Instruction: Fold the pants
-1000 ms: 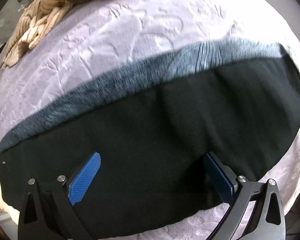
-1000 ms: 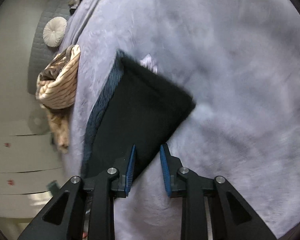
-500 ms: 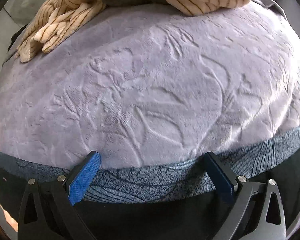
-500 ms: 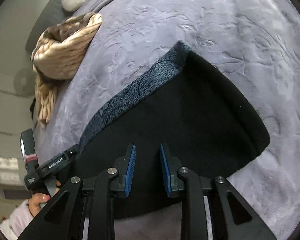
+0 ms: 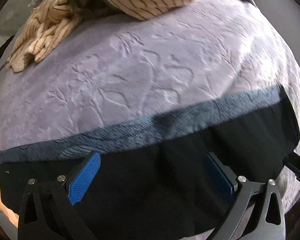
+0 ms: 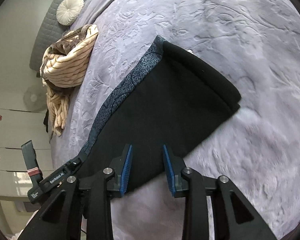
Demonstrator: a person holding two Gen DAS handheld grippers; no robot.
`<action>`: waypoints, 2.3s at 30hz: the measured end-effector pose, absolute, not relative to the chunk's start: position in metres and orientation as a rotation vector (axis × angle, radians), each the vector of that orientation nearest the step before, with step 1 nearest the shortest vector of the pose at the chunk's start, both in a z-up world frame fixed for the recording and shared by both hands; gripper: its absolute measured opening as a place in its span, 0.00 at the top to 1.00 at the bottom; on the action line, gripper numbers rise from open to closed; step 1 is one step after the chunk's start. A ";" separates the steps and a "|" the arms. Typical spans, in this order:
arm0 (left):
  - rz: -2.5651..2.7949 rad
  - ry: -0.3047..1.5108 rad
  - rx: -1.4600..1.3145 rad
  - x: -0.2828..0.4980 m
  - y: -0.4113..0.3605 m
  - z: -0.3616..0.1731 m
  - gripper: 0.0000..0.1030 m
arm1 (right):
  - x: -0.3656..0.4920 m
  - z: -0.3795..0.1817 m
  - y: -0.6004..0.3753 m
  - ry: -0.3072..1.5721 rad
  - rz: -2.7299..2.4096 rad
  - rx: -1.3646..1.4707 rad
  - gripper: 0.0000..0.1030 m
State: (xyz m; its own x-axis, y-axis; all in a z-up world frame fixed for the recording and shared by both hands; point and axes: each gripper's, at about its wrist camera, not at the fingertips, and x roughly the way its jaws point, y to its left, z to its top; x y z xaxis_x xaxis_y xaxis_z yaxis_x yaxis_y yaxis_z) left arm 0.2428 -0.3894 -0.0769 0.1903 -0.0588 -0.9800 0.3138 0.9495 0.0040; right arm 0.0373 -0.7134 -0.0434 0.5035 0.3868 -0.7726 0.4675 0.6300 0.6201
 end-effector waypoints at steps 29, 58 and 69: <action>-0.395 1.369 0.285 0.161 -0.463 -0.059 0.00 | 0.004 -0.059 -0.743 1.043 -0.118 1.082 0.63; -0.381 1.412 0.237 0.145 -0.456 -0.090 0.00 | 0.047 -0.093 -0.744 0.963 0.011 1.178 0.53; -0.253 1.224 0.181 0.172 -0.435 -0.046 0.05 | 0.053 -0.057 -0.737 0.856 0.123 1.157 0.87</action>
